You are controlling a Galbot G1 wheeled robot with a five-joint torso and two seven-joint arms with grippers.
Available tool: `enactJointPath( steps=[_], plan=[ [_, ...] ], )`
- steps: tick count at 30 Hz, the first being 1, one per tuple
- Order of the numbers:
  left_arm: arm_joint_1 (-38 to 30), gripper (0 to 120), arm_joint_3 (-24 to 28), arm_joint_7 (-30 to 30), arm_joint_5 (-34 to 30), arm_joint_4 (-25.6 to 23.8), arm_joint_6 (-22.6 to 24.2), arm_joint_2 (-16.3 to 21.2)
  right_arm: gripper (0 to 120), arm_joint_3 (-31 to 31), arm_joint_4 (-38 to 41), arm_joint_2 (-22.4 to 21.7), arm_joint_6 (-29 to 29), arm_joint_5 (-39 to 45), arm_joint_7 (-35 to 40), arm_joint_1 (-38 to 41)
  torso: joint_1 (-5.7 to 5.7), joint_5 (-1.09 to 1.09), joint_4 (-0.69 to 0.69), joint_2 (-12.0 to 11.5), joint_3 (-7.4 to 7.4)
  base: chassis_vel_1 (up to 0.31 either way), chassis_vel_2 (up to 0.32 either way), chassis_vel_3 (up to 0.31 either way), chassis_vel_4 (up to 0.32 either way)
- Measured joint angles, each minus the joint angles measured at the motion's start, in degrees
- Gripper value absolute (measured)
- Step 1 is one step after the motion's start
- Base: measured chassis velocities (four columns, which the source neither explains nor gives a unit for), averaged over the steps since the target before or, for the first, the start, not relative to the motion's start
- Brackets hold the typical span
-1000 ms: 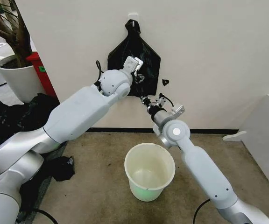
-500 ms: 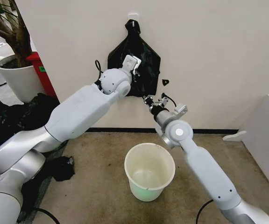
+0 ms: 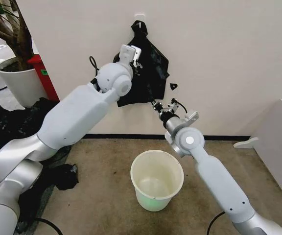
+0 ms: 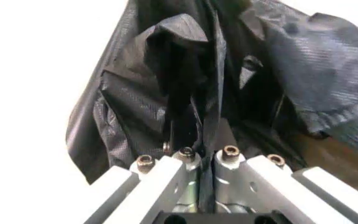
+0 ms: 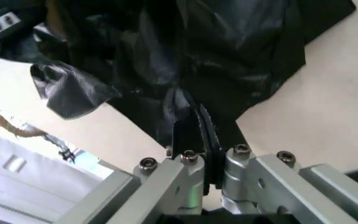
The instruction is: Place the garbage bag over the trash bin.
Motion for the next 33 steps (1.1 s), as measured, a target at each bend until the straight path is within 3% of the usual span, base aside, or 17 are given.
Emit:
enactJointPath(
  steps=[4, 14, 22, 28, 33],
  plan=[
    [0.5, 0, -0.7, -0.3, -0.3, 0.2, -1.3, 0.1, 9, -0.2, 1.5, -1.6, -1.0, -5.4, -3.5, -1.1, 0.00, 0.00, -0.01, 0.0, 0.00, 0.000, 0.000, 0.000, 0.000],
    [1.1, 0, -2.7, -0.4, -0.8, 2.7, -6.4, -0.7, 47, 3.8, 8.5, -7.3, -4.4, -14.9, -7.7, -4.3, 0.00, 0.01, -0.02, 0.0, 0.00, 0.000, 0.000, 0.000, 0.000],
    [2.1, 0, -3.5, -0.1, -2.4, 2.0, -7.9, 0.2, 77, 6.6, 11.1, -11.6, -9.5, -14.9, -6.0, 3.1, 0.00, 0.00, -0.01, 0.0, 0.00, 0.000, 0.000, 0.000, 0.000],
    [2.3, 0, -3.6, 0.0, -3.0, 1.5, -8.2, 0.3, 97, 2.2, 8.0, -10.9, -13.4, -19.4, -3.8, 10.0, 0.00, 0.00, -0.01, 0.0, 0.01, 0.000, 0.000, 0.000, 0.000],
    [2.3, 0, -3.3, 0.1, -4.2, 0.4, -8.4, 1.3, 99, -2.4, 4.7, -7.9, -17.2, -27.2, -1.6, 15.7, 0.00, -0.01, 0.00, 0.0, 0.01, 0.000, 0.000, 0.000, 0.000]
  ],
)
